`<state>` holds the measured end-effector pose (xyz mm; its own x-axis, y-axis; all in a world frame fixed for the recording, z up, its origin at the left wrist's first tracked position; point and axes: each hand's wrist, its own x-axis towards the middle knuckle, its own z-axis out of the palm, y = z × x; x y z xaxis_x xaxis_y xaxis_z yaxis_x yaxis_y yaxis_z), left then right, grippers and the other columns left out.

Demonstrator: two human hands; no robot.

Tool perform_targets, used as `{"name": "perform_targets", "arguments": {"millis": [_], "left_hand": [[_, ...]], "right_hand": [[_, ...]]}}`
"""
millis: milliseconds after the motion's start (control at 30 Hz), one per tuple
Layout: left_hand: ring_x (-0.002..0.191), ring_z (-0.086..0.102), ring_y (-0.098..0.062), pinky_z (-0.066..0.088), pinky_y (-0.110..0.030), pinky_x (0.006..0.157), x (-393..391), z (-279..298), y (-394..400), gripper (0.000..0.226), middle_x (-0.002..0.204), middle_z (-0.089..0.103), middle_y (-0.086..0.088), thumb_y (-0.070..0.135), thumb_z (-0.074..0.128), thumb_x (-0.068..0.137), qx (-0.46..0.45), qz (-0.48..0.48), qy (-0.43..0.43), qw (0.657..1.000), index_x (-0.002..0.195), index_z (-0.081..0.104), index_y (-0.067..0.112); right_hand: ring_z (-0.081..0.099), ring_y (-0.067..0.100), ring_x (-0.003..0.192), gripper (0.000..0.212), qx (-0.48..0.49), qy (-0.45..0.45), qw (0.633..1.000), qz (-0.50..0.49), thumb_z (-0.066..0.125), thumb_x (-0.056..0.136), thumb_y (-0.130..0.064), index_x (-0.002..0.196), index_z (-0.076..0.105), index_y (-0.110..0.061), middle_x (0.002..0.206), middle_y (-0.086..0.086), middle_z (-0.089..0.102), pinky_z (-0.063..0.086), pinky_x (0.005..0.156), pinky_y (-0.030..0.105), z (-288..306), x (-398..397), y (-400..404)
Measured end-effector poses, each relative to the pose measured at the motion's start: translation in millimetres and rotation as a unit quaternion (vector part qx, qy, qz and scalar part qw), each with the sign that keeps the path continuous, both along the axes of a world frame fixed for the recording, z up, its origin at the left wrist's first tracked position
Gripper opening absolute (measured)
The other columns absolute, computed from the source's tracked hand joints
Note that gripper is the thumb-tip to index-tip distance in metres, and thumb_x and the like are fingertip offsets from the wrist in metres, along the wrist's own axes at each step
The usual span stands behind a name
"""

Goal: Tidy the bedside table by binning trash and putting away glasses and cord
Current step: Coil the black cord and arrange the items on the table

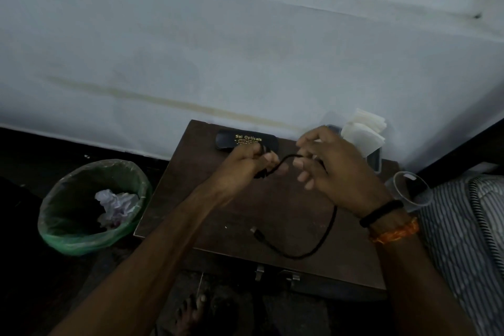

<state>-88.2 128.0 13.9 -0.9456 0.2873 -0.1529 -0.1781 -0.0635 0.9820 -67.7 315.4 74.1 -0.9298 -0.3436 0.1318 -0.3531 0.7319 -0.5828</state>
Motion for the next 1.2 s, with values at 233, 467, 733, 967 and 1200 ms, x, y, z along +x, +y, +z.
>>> {"name": "perform_targets", "arguments": {"millis": [233,467,733,967,1200], "left_hand": [[0.083,0.066,-0.032,0.049,-0.039,0.089,7,10,-4,0.017,0.077,0.069,-0.011,0.006,0.037,0.103,0.031,-0.073,0.02,0.997,0.1,0.053,0.001],[0.072,0.059,-0.025,0.047,-0.041,0.087,9,11,-10,0.019,0.073,0.063,-0.008,0.01,0.039,0.103,0.085,-0.094,-0.015,0.992,0.107,0.055,-0.001],[0.058,0.047,-0.019,0.05,-0.033,0.083,14,14,-15,0.022,0.062,0.044,-0.003,0.011,0.041,0.102,0.073,-0.177,-0.027,0.981,0.097,0.059,0.0],[0.053,0.044,-0.016,0.05,-0.036,0.082,3,12,-21,0.021,0.06,0.04,-0.002,0.012,0.041,0.102,0.168,-0.026,-0.055,0.984,0.089,0.055,0.003],[0.058,0.053,-0.017,0.046,-0.026,0.058,5,-1,-17,0.021,0.063,0.059,-0.006,0.011,0.045,0.102,-0.03,0.008,0.038,0.999,0.092,0.06,-0.002]], "right_hand": [[0.071,0.01,0.073,0.017,-0.057,0.17,0.984,-0.023,0.06,0.096,-0.006,0.106,0.073,-0.007,0.098,0.005,0.07,0.062,0.067,0.032,-14,-13,4],[0.075,0.015,0.077,0.02,-0.277,0.048,0.955,-0.089,0.065,0.092,-0.011,0.109,0.073,-0.007,0.094,0.0,0.074,0.062,0.075,0.037,-24,-22,-5],[0.068,0.019,0.057,0.019,-0.267,0.044,0.956,-0.118,0.054,0.1,-0.017,0.105,0.071,-0.011,0.075,0.004,0.069,0.056,0.05,0.029,-21,-27,-2],[0.058,0.015,0.049,0.032,-0.033,-0.15,0.987,-0.045,0.042,0.104,-0.027,0.084,0.062,-0.013,0.068,0.003,0.064,0.044,0.052,0.026,-50,-21,7],[0.068,0.02,0.109,0.028,-0.318,-0.289,0.903,-0.029,0.046,0.103,-0.022,0.123,0.061,-0.009,0.119,0.01,0.068,0.057,0.089,0.038,-36,-19,-11]]}}
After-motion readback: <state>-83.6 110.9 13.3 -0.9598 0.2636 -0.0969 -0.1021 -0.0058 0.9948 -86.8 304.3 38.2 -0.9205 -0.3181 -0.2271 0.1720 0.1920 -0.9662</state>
